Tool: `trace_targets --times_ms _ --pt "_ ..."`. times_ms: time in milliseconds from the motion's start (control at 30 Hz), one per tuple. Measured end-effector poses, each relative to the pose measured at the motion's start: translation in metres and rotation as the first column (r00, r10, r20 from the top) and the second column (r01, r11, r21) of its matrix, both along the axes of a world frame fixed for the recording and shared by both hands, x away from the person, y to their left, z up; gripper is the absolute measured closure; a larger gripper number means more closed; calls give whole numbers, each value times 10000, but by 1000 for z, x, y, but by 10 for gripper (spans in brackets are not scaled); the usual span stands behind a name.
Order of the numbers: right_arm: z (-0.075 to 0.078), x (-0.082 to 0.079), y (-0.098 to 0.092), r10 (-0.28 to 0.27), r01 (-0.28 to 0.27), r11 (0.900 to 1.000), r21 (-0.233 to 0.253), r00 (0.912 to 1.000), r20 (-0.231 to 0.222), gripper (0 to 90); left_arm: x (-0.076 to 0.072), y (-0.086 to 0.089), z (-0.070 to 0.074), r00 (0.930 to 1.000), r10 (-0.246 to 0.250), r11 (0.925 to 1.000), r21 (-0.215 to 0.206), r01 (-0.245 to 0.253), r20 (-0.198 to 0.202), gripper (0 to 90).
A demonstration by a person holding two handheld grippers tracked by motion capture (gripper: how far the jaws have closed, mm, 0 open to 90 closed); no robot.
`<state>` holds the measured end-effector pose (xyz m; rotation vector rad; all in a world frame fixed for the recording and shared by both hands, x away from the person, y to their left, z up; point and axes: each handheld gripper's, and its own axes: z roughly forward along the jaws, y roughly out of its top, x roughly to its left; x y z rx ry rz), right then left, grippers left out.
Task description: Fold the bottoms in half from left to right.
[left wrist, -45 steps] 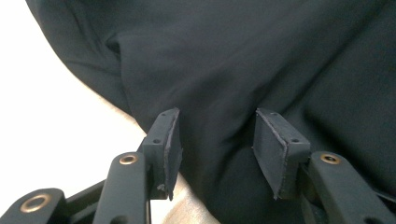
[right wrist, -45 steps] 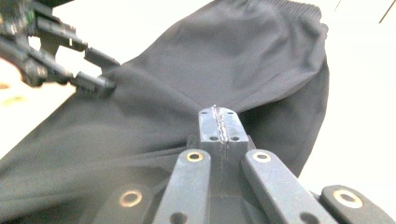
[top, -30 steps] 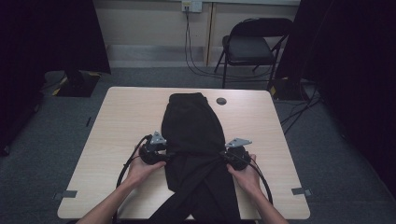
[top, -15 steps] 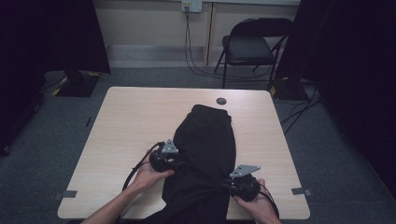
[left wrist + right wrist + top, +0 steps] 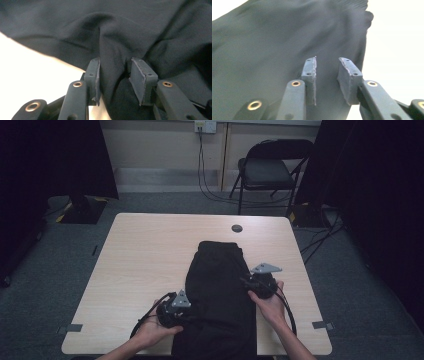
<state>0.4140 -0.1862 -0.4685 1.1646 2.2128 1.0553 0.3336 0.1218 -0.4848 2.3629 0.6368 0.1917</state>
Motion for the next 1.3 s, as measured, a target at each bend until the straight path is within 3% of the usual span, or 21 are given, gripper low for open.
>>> trace_targets --times_ms 67,133,167,267,433,467,533,600,767,833,867,900,933,967,1000,1033,1100,1167,1200,1233,1300 --pt "-2 18 1 -225 228 9995 223 9997 -123 584 -4 -1 2 9996 -169 9998 -122 166 -231 605" --pt "-7 34 6 -311 313 9992 232 9995 -101 546 -2 2 7 9997 -198 9984 -540 190 -152 605" --pt "-9 38 7 -309 312 9990 307 9995 -97 547 1 5 11 10000 -88 9954 -951 85 -28 605" --pt "-23 44 13 -302 316 9992 239 9979 -570 669 16 18 21 9970 742 9830 -1698 -695 216 593" --pt "-31 37 19 -54 63 9999 138 9982 -601 802 49 32 21 9800 1892 9679 -1796 -1756 610 578" --pt "-32 32 21 143 -125 9994 312 9982 -578 814 53 33 19 9759 2083 9655 -1732 -1946 646 574" --pt "-32 21 26 511 -502 9986 179 9973 -532 834 61 35 15 9724 2300 9616 -1628 -2209 390 561" --pt "-30 10 30 1019 -1011 9948 148 9916 -795 833 67 38 14 9689 2430 9604 -1518 -2335 473 551" --pt "-25 -18 25 1534 -1571 9871 -305 9831 -1003 830 86 41 16 9595 2763 9464 -1892 -2618 544 518" --pt "-24 -27 18 1374 -1412 9896 -269 9841 -1123 785 95 37 14 9638 2623 9542 -1622 -2515 485 512" --pt "-22 -29 15 1243 -1297 9906 -438 9862 -1092 719 99 36 13 9624 2644 9520 -1764 -2502 618 510" --pt "-20 -31 13 1141 -1194 9914 -537 9891 -926 638 103 34 12 9574 2871 9392 -2053 -2753 293 511" --pt "-17 -30 9 989 -1016 9942 -356 9925 -717 562 107 32 12 9568 2906 9345 -2175 -2818 92 509" --pt "-14 -26 6 776 -784 9969 -113 9955 -545 504 111 27 13 9579 2843 9400 -2084 -2703 396 505" --pt "-10 -18 4 518 -511 9986 141 9971 -558 421 111 27 13 9579 2843 9400 -2084 -2703 396 505" --pt "-9 -9 4 453 -434 9985 347 9973 -578 395 119 20 14 9586 2820 9393 -2148 -2676 390 503" --pt "-10 1 6 281 -267 9993 277 9983 -511 374 124 15 12 9623 2720 9405 -2138 -2643 68 480" --pt "-12 12 8 59 -56 10000 64 9993 -382 361 128 8 8 9609 2739 9478 -1813 -2623 415 480" --pt "-14 17 9 0 -1 10000 -37 9991 -415 361 129 6 4 9616 2730 9486 -1739 -2644 267 473" --pt "-17 22 9 -121 120 9999 -24 9986 -507 358 130 4 -1 9531 3008 9456 -1403 -2935 339 461" --pt "-25 28 9 -275 263 9995 -158 9965 -791 363 131 2 -6 9535 3011 9459 -1323 -2964 167 385"
